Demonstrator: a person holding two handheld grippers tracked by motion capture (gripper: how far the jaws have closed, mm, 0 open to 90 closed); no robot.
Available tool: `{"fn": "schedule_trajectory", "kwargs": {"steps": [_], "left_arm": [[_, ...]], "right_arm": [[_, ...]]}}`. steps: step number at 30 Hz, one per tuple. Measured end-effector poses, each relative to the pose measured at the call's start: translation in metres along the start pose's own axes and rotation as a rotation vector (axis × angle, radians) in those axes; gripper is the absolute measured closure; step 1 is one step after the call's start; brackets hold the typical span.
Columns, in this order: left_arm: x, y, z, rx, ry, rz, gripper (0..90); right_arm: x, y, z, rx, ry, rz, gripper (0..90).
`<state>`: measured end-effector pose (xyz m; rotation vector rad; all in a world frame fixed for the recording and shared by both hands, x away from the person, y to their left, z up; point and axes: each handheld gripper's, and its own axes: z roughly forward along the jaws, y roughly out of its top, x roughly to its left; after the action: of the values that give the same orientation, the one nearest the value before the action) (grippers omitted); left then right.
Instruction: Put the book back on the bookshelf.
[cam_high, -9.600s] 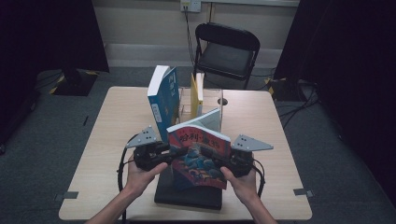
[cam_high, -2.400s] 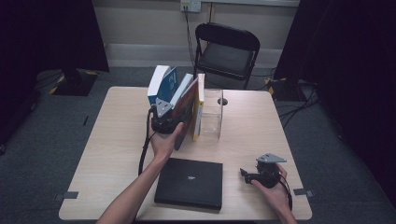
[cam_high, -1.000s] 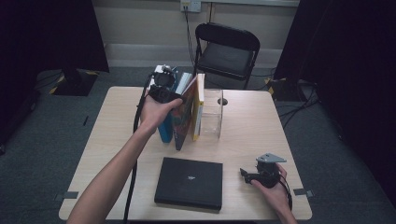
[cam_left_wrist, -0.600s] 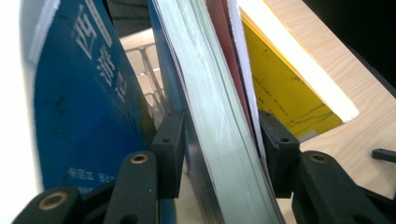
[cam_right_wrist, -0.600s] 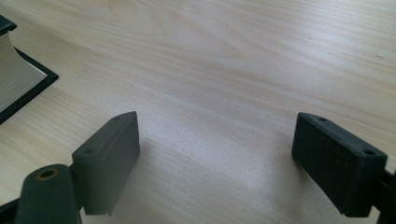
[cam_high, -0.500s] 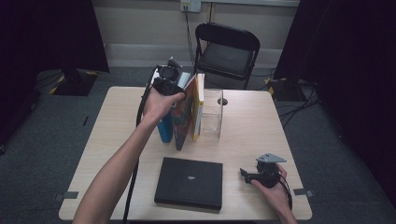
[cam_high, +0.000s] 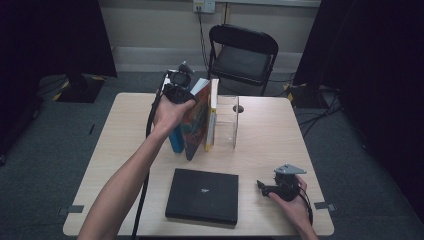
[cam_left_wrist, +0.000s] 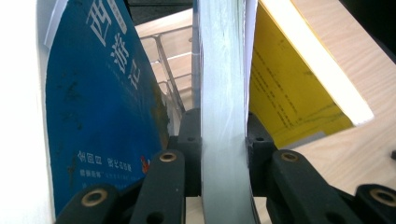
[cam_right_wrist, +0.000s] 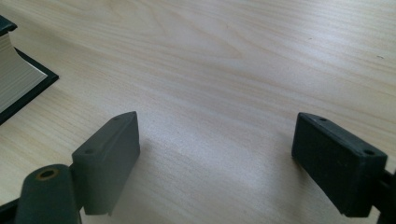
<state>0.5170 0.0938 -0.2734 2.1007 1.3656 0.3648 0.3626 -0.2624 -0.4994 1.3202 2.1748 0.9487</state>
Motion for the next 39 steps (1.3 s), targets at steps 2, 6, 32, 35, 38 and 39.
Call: {"fn": "schedule_trajectory", "kwargs": {"steps": [2,6,32,35,38,39], "left_arm": [[0.001,0.001,0.0,-0.014,-0.004,-0.015,74.0],[0.0,0.006,0.003,-0.02,0.012,-0.019,74.0],[0.009,-0.002,0.007,-0.168,-0.038,-0.04,55.3],[0.013,-0.01,0.006,-0.212,-0.066,-0.038,51.4],[0.013,-0.02,0.001,-0.321,-0.055,-0.019,49.7],[0.013,-0.022,0.002,-0.313,-0.068,-0.018,48.8]], "right_arm": [[0.0,0.0,0.0,0.0,0.0,0.0,15.1],[0.0,0.0,0.0,0.0,0.0,0.0,15.2],[0.0,0.0,0.0,0.0,0.003,-0.003,15.2],[0.0,0.0,0.0,0.0,0.003,-0.003,15.2],[0.0,0.0,0.0,0.0,0.003,-0.002,15.1],[0.0,0.0,0.0,0.0,0.003,-0.003,15.2]]}}
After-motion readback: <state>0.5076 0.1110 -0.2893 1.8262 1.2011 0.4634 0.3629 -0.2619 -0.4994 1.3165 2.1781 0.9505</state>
